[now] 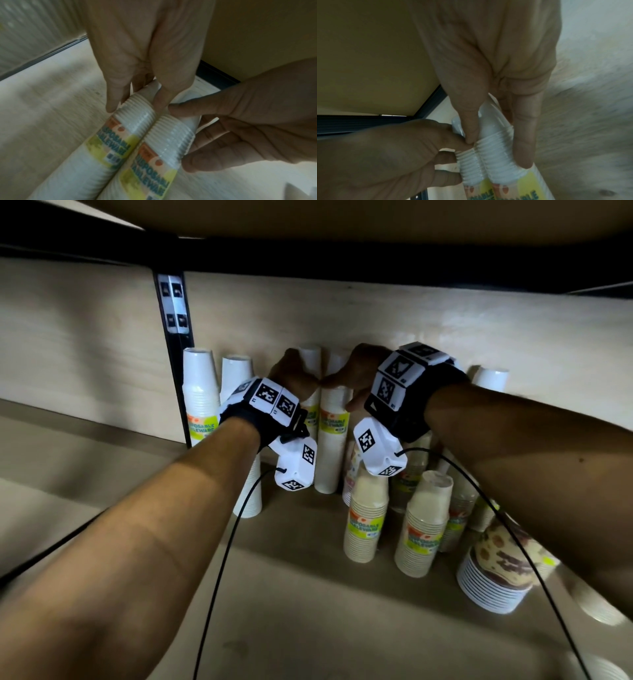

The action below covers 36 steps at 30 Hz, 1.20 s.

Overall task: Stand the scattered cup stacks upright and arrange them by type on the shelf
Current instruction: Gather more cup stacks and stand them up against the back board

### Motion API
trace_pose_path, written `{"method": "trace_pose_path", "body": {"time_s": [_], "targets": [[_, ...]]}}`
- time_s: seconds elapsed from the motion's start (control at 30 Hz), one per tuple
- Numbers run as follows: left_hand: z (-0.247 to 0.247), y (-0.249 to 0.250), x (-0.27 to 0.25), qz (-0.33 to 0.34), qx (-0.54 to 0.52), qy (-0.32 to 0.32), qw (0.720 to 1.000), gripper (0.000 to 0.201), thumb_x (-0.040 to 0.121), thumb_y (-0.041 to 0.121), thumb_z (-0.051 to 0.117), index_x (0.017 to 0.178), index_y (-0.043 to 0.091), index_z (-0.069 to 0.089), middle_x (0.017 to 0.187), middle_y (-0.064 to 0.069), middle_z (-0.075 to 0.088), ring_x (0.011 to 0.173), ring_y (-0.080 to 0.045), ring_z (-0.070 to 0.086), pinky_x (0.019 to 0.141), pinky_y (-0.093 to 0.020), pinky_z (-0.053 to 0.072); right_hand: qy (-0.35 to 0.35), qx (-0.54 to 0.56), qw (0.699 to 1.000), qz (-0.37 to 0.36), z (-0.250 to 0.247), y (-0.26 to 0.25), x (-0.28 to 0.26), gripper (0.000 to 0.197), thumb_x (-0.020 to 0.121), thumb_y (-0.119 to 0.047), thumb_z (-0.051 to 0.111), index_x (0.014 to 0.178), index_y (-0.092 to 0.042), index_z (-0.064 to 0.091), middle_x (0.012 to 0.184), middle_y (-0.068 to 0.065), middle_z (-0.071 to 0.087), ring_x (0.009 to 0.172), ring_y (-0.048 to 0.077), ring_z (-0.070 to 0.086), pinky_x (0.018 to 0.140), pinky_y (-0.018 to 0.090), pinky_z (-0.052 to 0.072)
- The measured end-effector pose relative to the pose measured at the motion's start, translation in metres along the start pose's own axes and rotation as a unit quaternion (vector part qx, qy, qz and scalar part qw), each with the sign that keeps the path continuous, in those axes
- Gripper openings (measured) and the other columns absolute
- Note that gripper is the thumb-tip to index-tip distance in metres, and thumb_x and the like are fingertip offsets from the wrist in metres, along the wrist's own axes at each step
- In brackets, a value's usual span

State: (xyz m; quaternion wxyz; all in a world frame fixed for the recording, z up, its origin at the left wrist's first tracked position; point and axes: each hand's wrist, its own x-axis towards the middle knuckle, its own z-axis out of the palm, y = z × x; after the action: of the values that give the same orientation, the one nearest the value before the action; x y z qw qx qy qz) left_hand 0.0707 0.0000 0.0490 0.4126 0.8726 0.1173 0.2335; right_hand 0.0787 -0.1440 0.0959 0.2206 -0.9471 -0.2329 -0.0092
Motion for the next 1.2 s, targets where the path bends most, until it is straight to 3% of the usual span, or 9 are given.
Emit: {"method": "trace_pose_path", "body": {"time_s": [0.13,0.27,0.43,0.57,0.67,0.8,0.9,1.03,1.2], "targets": [[-0.005,0.009,-0.003,0.004,0.011,0.009,1.0,0.065,0.086,0.013,0.065,0.142,0.008,0.032,0.138,-0.016,0.049,0.126,-0.032,0.049,0.103,-0.038,0.044,-0.008,0.032,0.999,0.014,-0.002,-0.003,-0.007,0.058,0.077,-0.045,0.075,0.118,-0.007,0.062,0.126,0.017,0.06,0.115,0.033,0.06,0.098,0.048,0.05],[-0.012,0.013,-0.003,0.01,0.004,-0.008,1.0,0.075,0.088,0.009,0.062,0.15,0.009,0.021,0.143,-0.018,0.044,0.131,-0.032,0.044,0.108,-0.038,0.04,0.011,0.024,1.0,0.017,-0.008,-0.003,-0.013,0.044,0.068,-0.056,0.077,0.076,-0.015,0.063,0.099,0.013,0.072,0.088,0.032,0.071,0.088,0.048,0.056],[-0.028,0.022,-0.011,0.008,-0.002,-0.017,1.0,0.075,0.088,0.005,0.059,0.152,0.011,0.018,0.151,-0.016,0.034,0.137,-0.032,0.037,0.111,-0.039,0.037,0.024,0.009,0.999,0.024,-0.019,-0.009,-0.034,0.041,0.082,-0.042,0.072,0.081,-0.006,0.054,0.114,0.018,0.066,0.104,0.033,0.065,0.094,0.041,0.051],[-0.05,0.039,-0.027,0.025,-0.052,-0.021,0.998,0.072,0.088,0.004,0.061,0.149,0.009,0.024,0.151,-0.017,0.032,0.136,-0.033,0.038,0.109,-0.044,0.039,0.039,0.038,0.998,0.033,-0.028,-0.015,-0.049,0.037,0.087,-0.036,0.068,0.086,-0.004,0.049,0.094,0.012,0.057,0.091,0.027,0.06,0.086,0.037,0.049],[-0.077,0.057,-0.044,0.039,-0.087,-0.001,0.995,0.07,0.072,0.012,0.068,0.138,0.011,0.044,0.137,-0.015,0.051,0.119,-0.032,0.055,0.1,-0.043,0.048,0.075,0.048,0.996,0.018,-0.031,-0.018,-0.058,0.033,0.09,-0.034,0.065,0.087,-0.003,0.054,0.073,0.006,0.051,0.072,0.021,0.053,0.066,0.029,0.043],[-0.118,0.058,-0.06,0.054,-0.107,0.056,0.991,0.027,0.077,0.014,0.067,0.102,0.022,0.061,0.104,-0.011,0.063,0.085,-0.023,0.063,0.066,-0.035,0.058,0.132,0.053,0.99,-0.026,-0.018,-0.032,-0.064,0.04,0.086,-0.041,0.065,0.091,-0.001,0.068,0.09,0.012,0.065,0.092,0.025,0.062,0.066,0.029,0.042],[-0.139,0.028,-0.064,0.058,0.01,0.144,0.988,0.026,0.071,0.034,0.068,0.095,0.029,0.06,0.097,0.0,0.064,0.095,-0.018,0.064,0.083,-0.028,0.051,0.117,0.05,0.991,-0.048,0.006,-0.046,-0.064,0.041,0.083,-0.046,0.065,0.065,-0.01,0.058,0.067,0.005,0.058,0.077,0.022,0.061,0.059,0.029,0.044],[-0.146,-0.03,-0.073,0.001,0.108,0.148,0.983,0.063,0.076,0.041,0.073,0.128,0.014,0.05,0.125,-0.004,0.055,0.113,-0.019,0.056,0.09,-0.022,0.041,0.06,0.046,0.995,-0.065,0.042,-0.064,-0.06,0.052,0.079,-0.053,0.065,0.098,-0.005,0.057,0.095,0.01,0.062,0.091,0.022,0.062,0.064,0.029,0.045],[-0.14,-0.08,-0.069,-0.062,0.085,0.061,0.993,0.087,0.065,0.03,0.079,0.137,0.01,0.037,0.133,-0.012,0.051,0.121,-0.027,0.051,0.101,-0.036,0.045,0.016,0.053,0.996,-0.062,0.073,-0.077,-0.057,0.094,0.083,-0.049,0.067,0.149,-0.002,0.021,0.151,0.012,0.035,0.133,0.027,0.044,0.09,0.023,0.039]]}}
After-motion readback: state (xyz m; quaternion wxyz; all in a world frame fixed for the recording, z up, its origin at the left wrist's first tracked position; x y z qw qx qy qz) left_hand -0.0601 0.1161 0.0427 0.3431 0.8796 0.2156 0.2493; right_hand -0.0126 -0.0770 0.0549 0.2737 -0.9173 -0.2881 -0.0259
